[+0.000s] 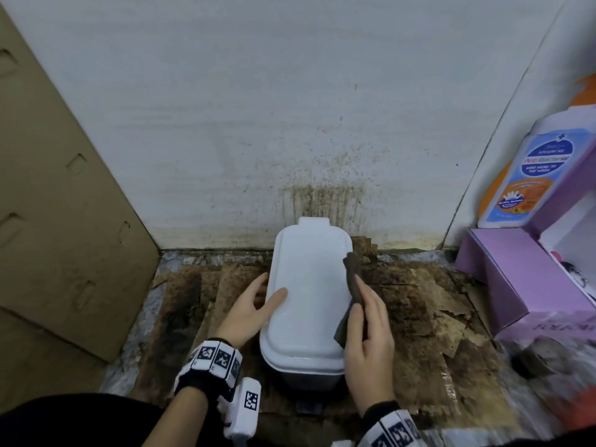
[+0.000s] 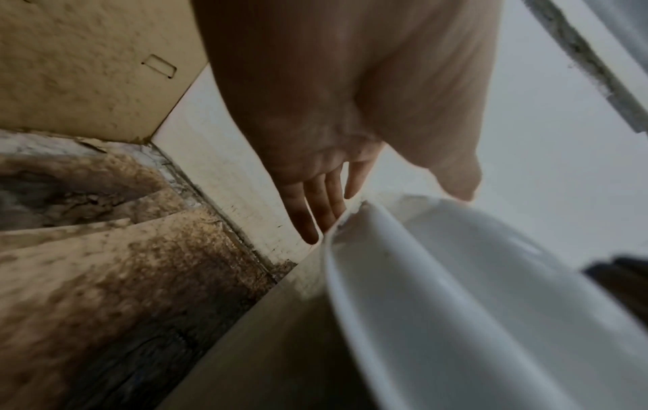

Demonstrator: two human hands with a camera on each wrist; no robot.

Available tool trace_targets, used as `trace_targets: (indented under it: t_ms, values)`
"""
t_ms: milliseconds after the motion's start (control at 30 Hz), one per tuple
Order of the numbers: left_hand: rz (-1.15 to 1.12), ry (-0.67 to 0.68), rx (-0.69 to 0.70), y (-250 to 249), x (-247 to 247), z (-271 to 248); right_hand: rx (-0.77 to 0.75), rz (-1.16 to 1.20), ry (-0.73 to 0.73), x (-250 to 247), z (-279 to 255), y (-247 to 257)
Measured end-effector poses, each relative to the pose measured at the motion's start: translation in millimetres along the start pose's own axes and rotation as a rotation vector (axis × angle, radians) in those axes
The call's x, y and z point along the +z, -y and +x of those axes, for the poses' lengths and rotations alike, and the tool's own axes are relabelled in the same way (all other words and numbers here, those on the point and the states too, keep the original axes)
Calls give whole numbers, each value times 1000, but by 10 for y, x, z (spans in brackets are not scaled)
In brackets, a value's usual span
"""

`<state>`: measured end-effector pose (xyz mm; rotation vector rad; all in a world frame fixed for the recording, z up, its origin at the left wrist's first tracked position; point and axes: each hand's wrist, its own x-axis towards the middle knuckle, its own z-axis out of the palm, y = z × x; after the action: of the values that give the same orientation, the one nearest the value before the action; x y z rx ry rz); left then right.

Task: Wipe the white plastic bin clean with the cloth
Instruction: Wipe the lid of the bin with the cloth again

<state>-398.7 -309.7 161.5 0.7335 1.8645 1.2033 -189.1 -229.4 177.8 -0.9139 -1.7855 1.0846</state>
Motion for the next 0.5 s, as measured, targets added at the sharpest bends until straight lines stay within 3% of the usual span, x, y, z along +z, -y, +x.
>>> trace_targets:
  t_ms: [100, 167, 267, 500]
  values:
    - [-27, 100, 74, 119, 67, -226, -195, -344, 414, 105, 30, 17]
    - [-5, 180, 138, 179, 99, -321, -345, -665, 575, 177, 35, -43]
    - [74, 211, 246, 326, 137, -346, -394, -837, 657, 201, 116, -44]
    - [-7, 168, 262, 446, 203, -429, -497, -947, 856, 228, 902, -75]
